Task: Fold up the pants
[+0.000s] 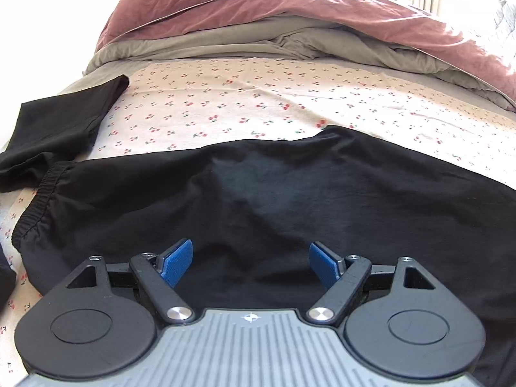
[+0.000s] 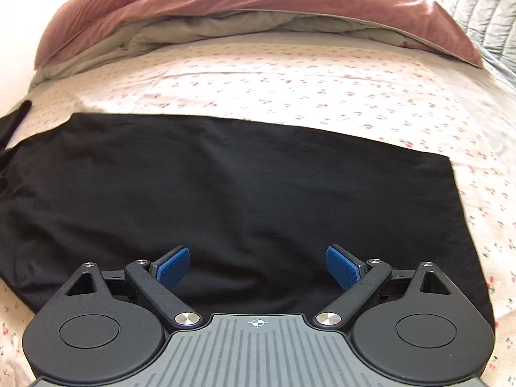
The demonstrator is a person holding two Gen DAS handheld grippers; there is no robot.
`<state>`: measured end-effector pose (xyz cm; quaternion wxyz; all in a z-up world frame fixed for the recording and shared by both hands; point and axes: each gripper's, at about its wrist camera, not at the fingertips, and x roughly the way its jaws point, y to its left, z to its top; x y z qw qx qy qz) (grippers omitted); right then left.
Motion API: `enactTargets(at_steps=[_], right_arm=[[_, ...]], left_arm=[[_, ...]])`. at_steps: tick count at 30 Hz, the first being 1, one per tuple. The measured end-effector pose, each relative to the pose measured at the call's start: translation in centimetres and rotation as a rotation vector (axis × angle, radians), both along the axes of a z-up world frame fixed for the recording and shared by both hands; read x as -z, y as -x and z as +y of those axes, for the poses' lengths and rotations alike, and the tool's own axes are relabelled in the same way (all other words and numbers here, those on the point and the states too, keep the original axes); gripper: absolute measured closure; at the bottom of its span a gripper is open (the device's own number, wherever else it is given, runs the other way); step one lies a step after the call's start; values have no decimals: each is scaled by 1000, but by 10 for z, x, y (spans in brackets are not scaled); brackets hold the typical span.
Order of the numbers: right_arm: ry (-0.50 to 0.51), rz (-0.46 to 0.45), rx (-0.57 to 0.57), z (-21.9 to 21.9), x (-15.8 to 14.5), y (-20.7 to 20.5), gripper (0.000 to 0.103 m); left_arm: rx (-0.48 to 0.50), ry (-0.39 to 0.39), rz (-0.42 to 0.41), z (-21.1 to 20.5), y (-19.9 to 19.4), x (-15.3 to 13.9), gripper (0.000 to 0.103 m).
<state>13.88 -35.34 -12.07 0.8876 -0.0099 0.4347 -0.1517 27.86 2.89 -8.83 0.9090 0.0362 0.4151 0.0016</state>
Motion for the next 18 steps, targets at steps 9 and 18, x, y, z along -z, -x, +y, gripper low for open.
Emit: enactTargets(at_steps=[9, 18], right_arm=[[63, 134, -42, 30, 24, -35, 1], [8, 56, -111, 43, 14, -51, 1]], left_arm=[[83, -26, 74, -46, -22, 38, 15], [46, 11, 69, -45, -32, 36, 14]])
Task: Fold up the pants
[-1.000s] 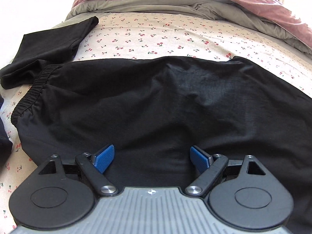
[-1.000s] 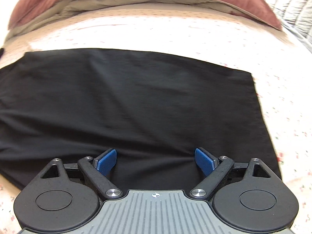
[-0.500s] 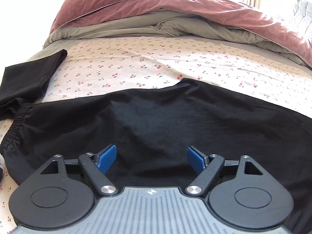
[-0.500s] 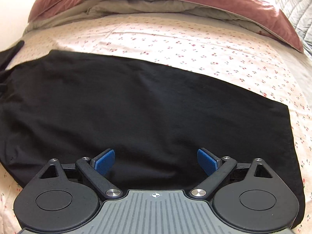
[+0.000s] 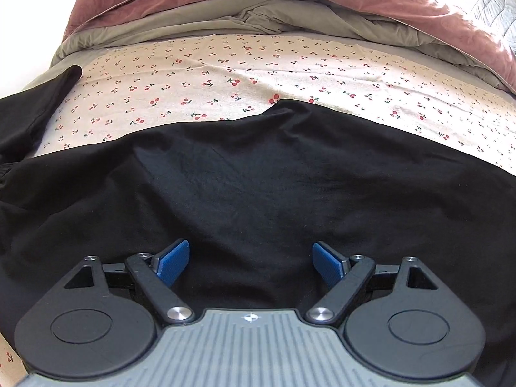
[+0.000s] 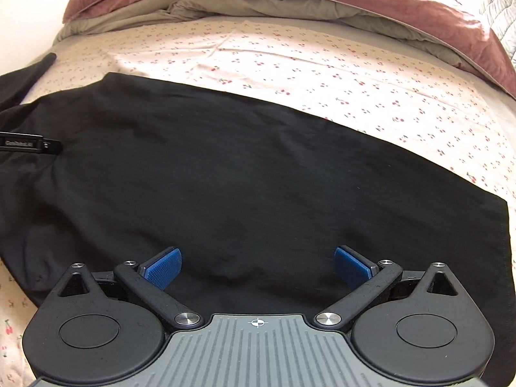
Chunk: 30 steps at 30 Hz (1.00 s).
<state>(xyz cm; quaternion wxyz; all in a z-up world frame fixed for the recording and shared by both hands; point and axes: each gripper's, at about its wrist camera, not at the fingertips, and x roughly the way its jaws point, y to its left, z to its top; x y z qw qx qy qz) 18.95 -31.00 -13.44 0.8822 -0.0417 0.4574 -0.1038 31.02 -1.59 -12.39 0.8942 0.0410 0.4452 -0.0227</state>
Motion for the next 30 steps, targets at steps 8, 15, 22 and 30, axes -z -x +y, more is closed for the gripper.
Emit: enactTargets(at_steps=[8, 15, 22, 30], right_arm=[[-10, 7, -28, 13, 2, -22, 1], [-40, 91, 60, 0, 24, -36, 0], [-29, 97, 75, 5, 25, -43, 0], [-24, 96, 51, 5, 25, -40, 0]], left_arm=[[19, -26, -48, 0, 5, -13, 15], [12, -71, -41, 7, -15, -15, 15], [-126, 71, -116, 40, -53, -30, 39], [28, 72, -137, 4, -79, -4, 50]])
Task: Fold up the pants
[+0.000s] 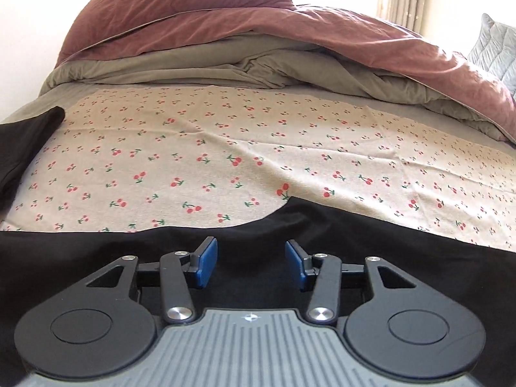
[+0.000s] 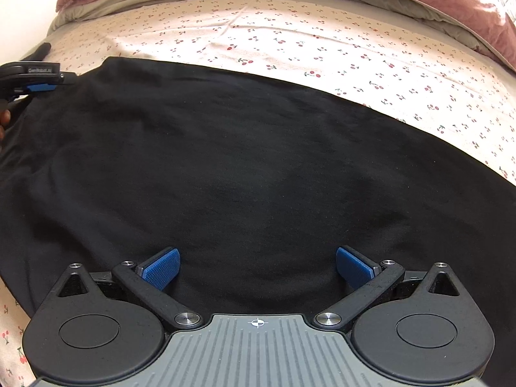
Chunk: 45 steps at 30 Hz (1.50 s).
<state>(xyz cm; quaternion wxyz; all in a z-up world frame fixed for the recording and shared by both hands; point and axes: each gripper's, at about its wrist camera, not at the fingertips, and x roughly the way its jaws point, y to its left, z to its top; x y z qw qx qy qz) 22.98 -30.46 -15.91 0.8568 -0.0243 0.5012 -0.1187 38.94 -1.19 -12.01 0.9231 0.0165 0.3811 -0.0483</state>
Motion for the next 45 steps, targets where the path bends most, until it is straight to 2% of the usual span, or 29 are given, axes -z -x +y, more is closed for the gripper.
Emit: enactTargets(at_steps=[2, 6, 10, 13, 15, 17, 23, 26, 30, 33, 35, 38, 40, 42, 45], right_arm=[[4, 3, -7, 1, -1, 0, 0], [10, -3, -11, 2, -2, 3, 0], [26, -40, -19, 2, -3, 5, 0], [5, -85, 15, -6, -5, 5, 0], [-42, -88, 19, -14, -4, 4, 0], [-24, -86, 7, -23, -4, 7, 0], [29, -99, 142, -68, -14, 21, 0], [69, -101, 209, -72, -18, 26, 0], [49, -140, 91, -46, -24, 29, 0], [36, -99, -2, -22, -14, 28, 0], [44, -56, -19, -13, -2, 26, 0], [56, -77, -29, -8, -1, 29, 0], [46, -83, -32, -13, -1, 35, 0], [48, -92, -35, -19, -2, 44, 0], [30, -109, 5, -38, -6, 54, 0]], left_arm=[[-17, -32, 54, -7, -3, 16, 50], [-67, -7, 45, -8, 1, 12, 50], [-60, -6, 27, -12, 10, 11, 50], [-63, 7, 38, -15, 16, 8, 48], [-77, -7, 45, -16, 20, 8, 48], [-90, -35, 44, -13, 24, 9, 48], [-164, 2, 63, 25, 28, 7, 48], [-190, 0, 73, 31, 31, 4, 48], [-183, 44, 83, 34, 42, -5, 46], [-172, 6, 85, 34, 52, -4, 43], [-160, -8, 93, 39, 55, 1, 43], [-124, -30, 77, 48, 61, 2, 43], [-148, -84, 79, 55, 65, 2, 37], [-164, -81, 90, 68, 66, 2, 29], [-197, -70, 99, 90, 69, 2, 26]])
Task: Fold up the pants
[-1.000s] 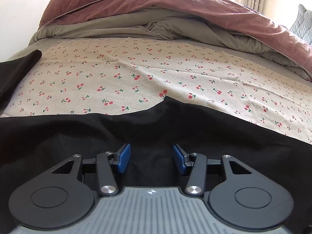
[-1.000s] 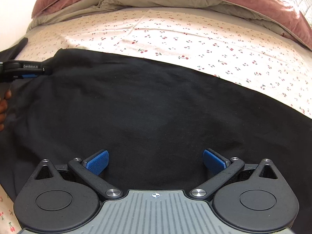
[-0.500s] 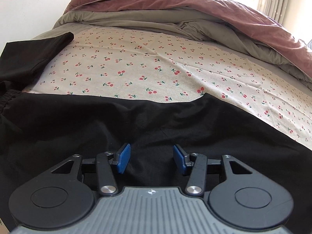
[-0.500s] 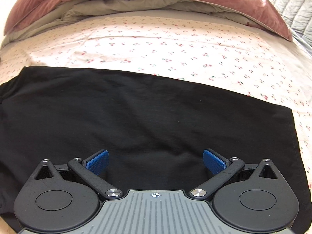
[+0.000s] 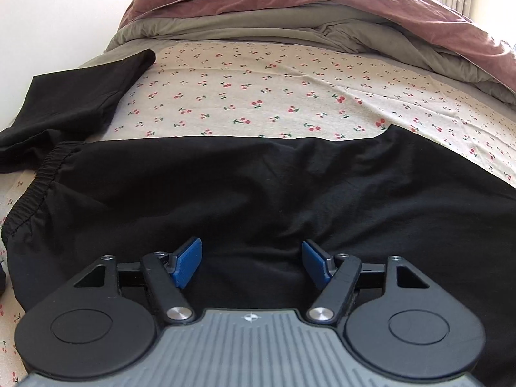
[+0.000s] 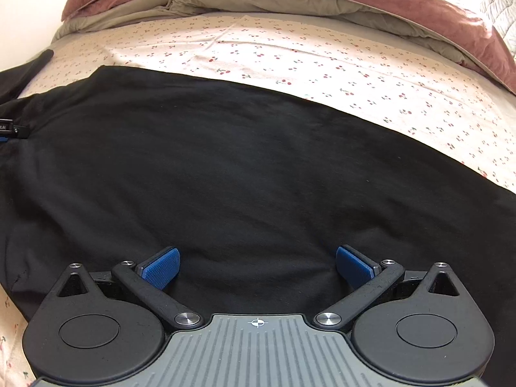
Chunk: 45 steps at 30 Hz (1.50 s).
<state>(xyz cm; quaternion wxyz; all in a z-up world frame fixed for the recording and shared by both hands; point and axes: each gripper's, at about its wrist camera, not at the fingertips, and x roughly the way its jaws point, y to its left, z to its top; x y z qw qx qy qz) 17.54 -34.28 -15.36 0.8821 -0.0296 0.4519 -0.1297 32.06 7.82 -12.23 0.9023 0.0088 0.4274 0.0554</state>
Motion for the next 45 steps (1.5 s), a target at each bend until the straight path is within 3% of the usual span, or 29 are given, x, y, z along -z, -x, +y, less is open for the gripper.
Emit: enactTargets(at_steps=[3, 6, 12, 16, 20, 24, 27, 30, 34, 38, 42, 45], right_arm=[[-1, 2, 42, -10, -3, 13, 0], [9, 19, 55, -6, -3, 24, 0], [18, 51, 84, -2, -2, 39, 0], [26, 45, 102, 5, -4, 40, 0], [31, -45, 7, 29, -8, 36, 0], [69, 17, -78, 55, 11, 17, 0], [87, 30, -86, 61, 14, 13, 0], [58, 72, -95, 58, 12, 12, 0], [60, 84, -114, 58, 11, 18, 0], [65, 56, -142, 64, 8, 19, 0], [99, 29, -107, 63, 8, 17, 0], [55, 59, -104, 59, 12, 16, 0]], left_arm=[[-7, 25, 3, 17, 7, 0, 21], [-40, -23, -1, 26, 12, 0, 21], [-107, -17, 39, 42, 14, -3, 16], [-150, 10, 48, 44, 15, -6, 18], [-80, 13, -15, 26, 26, -15, 19], [-12, -57, -45, 8, 31, -15, 19], [-31, -50, 6, 13, 28, -5, 18], [-68, 17, 20, 23, 26, -1, 16], [-81, 9, 24, 21, 27, -3, 17], [-5, 40, -1, 6, 34, -12, 18], [164, 22, -78, -27, 46, -23, 18], [204, -2, -47, -41, 49, -16, 18]])
